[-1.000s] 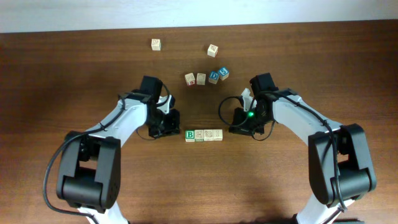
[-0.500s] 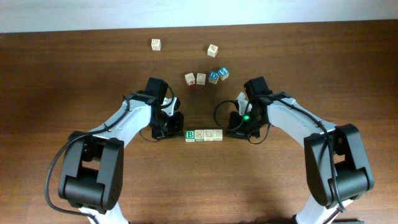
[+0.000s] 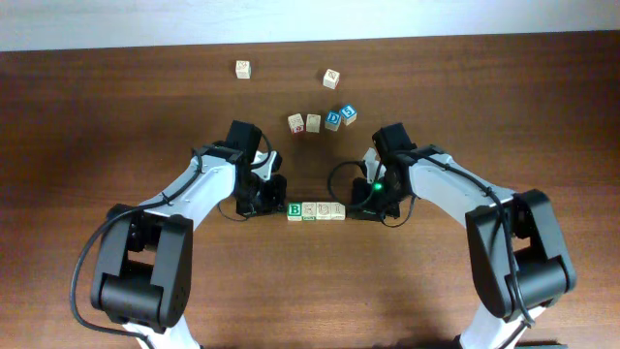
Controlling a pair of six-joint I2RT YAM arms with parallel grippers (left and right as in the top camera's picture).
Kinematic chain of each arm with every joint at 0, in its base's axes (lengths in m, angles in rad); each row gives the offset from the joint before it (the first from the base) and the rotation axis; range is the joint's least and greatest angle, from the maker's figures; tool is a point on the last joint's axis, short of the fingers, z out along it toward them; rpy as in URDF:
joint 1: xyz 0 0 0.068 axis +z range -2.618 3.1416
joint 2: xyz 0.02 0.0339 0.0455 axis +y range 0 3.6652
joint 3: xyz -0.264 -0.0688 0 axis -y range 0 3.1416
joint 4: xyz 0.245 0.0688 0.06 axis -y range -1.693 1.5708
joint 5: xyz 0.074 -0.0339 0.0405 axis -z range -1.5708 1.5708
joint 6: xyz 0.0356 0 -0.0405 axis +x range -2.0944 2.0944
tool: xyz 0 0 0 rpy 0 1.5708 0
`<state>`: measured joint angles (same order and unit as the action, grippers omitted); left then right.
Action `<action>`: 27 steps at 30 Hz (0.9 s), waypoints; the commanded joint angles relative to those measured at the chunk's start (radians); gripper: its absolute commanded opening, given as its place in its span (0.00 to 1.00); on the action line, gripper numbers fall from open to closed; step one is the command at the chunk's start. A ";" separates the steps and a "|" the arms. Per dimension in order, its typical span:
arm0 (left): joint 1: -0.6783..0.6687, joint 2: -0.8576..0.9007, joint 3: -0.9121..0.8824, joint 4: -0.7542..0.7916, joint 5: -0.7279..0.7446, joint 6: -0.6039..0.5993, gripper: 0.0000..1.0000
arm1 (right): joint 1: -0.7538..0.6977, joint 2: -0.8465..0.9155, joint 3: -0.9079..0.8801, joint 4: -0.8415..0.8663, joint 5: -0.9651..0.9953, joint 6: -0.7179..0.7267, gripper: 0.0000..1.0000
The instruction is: Rotate 4 blocks
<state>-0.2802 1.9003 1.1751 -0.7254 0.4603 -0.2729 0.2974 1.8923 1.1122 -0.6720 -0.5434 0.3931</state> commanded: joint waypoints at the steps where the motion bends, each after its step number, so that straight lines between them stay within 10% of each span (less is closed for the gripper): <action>1: 0.001 0.002 -0.009 0.003 0.007 0.021 0.00 | -0.003 0.011 -0.006 0.008 0.005 0.005 0.13; 27: -0.039 0.002 -0.009 0.018 0.004 -0.002 0.00 | 0.003 0.012 -0.005 0.037 -0.048 -0.074 0.05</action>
<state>-0.3069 1.9003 1.1751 -0.7155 0.4435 -0.2726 0.2916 1.8927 1.1122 -0.6380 -0.5514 0.3321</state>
